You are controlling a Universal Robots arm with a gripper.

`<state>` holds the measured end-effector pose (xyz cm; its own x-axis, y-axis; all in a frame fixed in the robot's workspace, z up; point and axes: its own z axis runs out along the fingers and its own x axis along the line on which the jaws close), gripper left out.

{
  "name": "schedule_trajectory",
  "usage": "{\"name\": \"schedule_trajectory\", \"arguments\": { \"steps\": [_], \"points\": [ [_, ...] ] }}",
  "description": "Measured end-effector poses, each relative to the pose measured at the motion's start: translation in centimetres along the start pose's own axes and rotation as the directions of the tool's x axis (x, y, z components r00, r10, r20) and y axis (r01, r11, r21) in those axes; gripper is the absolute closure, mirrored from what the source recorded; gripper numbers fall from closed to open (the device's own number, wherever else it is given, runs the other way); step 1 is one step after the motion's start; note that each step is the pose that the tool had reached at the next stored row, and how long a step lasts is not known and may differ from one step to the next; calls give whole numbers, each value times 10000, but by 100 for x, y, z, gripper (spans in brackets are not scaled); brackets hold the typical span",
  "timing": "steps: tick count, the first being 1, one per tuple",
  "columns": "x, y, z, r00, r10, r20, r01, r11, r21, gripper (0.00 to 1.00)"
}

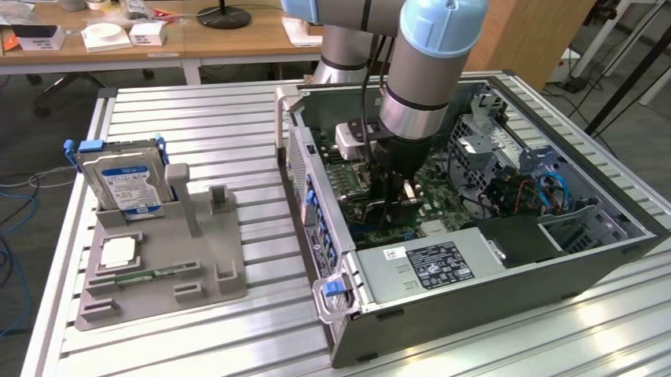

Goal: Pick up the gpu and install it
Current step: 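Insert the gpu into the slot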

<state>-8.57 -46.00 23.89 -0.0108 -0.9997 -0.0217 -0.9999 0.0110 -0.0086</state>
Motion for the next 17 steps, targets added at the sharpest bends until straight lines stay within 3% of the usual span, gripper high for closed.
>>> {"name": "schedule_trajectory", "arguments": {
  "steps": [10,15,17],
  "points": [
    [-8,-5,-342,10000,1,1,-1,10000,-14,37],
    [-9,-6,-395,10000,0,-8,0,10000,-14,37],
    [-9,-6,-404,10000,-1,-14,1,10000,-14,45]
  ]
}}
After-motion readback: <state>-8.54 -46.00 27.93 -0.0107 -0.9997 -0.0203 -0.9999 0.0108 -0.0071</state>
